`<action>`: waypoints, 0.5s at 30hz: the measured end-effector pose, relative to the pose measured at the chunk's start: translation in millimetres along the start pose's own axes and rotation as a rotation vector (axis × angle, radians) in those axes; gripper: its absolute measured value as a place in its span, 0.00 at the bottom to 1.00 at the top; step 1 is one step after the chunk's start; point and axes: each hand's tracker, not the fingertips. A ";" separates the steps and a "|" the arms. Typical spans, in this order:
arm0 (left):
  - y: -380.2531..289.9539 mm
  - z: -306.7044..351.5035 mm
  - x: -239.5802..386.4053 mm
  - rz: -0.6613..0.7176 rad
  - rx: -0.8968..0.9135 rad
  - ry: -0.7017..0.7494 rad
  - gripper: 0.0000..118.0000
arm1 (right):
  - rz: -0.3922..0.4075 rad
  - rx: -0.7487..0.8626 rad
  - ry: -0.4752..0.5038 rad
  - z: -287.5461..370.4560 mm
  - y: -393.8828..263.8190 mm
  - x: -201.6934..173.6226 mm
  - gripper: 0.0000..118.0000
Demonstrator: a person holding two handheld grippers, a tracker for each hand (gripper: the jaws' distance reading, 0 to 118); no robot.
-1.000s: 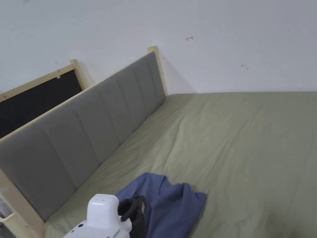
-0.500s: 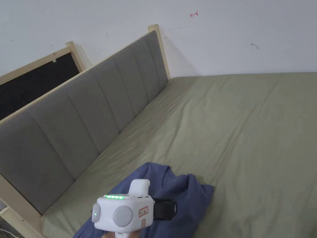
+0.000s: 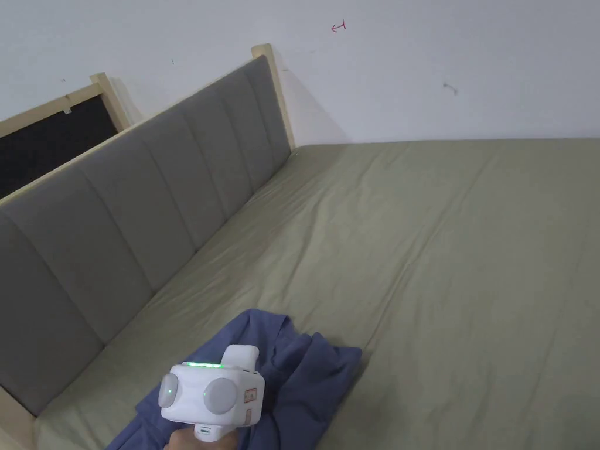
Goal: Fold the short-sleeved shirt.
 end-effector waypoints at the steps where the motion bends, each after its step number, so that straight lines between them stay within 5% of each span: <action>1: 3.2 6.0 -3.5 0.039 0.009 -0.021 0.01 | -0.011 0.006 0.001 2.1 0.4 1.1 0.00; 5: 38.7 49.3 -32.3 0.206 0.172 -0.051 0.01 | -0.051 0.015 -0.011 8.3 1.8 6.1 0.00; 10: 109.2 118.0 -63.5 0.236 0.373 -0.013 0.01 | -0.106 0.024 -0.018 15.4 3.0 11.5 0.00; 15: 195.8 204.3 3.0 0.000 0.541 0.049 0.01 | -0.156 0.042 -0.030 21.0 8.6 12.7 0.00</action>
